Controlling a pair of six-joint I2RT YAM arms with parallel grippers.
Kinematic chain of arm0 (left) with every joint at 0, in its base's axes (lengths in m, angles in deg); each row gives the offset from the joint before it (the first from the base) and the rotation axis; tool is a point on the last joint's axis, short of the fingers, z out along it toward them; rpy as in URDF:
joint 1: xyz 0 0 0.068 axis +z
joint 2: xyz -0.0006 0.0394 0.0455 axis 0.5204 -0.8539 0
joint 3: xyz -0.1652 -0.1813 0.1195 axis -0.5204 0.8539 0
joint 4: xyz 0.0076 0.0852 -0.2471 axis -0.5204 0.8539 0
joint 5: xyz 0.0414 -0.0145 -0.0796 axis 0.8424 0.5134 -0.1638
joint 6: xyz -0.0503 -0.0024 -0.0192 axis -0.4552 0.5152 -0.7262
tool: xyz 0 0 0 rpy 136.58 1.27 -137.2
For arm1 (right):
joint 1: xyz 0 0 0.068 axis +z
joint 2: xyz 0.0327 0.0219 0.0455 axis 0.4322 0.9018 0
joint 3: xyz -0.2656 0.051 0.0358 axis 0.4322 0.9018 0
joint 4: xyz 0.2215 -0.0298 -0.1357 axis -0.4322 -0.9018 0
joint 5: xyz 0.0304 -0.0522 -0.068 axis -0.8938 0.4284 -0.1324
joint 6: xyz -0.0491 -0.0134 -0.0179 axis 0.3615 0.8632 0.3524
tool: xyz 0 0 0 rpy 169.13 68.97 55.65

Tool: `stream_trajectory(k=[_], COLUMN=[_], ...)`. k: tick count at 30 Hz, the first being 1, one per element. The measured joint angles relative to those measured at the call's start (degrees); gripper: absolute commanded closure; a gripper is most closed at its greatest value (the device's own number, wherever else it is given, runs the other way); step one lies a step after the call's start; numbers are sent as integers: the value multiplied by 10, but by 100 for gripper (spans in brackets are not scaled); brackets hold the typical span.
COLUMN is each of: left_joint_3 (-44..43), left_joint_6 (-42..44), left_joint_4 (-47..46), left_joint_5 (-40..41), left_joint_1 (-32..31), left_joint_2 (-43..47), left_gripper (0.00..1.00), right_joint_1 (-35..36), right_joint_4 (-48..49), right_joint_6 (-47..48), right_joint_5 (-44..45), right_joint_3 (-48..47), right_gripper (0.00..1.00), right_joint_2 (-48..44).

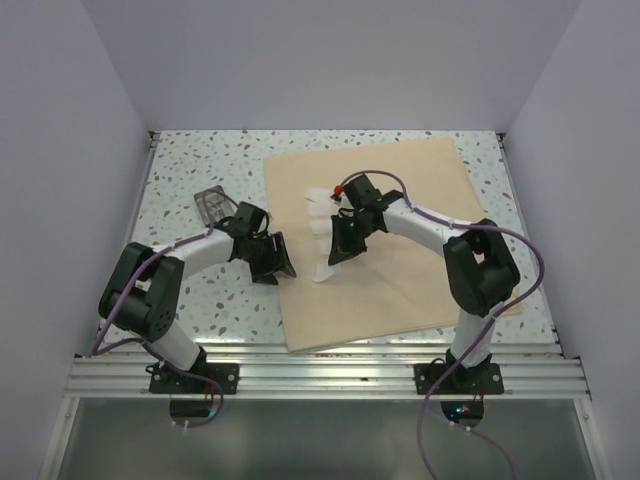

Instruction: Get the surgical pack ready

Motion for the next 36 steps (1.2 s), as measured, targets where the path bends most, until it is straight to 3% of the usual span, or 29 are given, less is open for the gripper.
stream_trajectory(k=[13, 15, 16, 18, 19, 22, 36], left_joint_3=[-12, -13, -13, -14, -15, -18, -24], left_joint_6=[-10, -10, -10, -10, -10, -10, -10], left_joint_4=[0, 0, 0, 0, 1, 1, 0], left_joint_5=[-8, -8, -8, -8, -8, -10, -15], left_joint_1=[0, 0, 0, 0, 0, 0, -1], left_joint_2=[-13, -13, -14, -15, -16, -19, -25], left_gripper=[38, 38, 38, 38, 38, 38, 38], right_joint_1=[-16, -16, -16, -16, -16, -16, -16], right_joint_4=[0, 0, 0, 0, 0, 0, 10], right_joint_6=[20, 22, 23, 26, 26, 31, 38], right_joint_5=[28, 30, 31, 38, 43, 52, 56], right_joint_3=[9, 9, 9, 9, 9, 14, 24], right_gripper=[100, 92, 81, 71, 59, 50, 51], right_joint_2=[20, 20, 20, 20, 20, 19, 41])
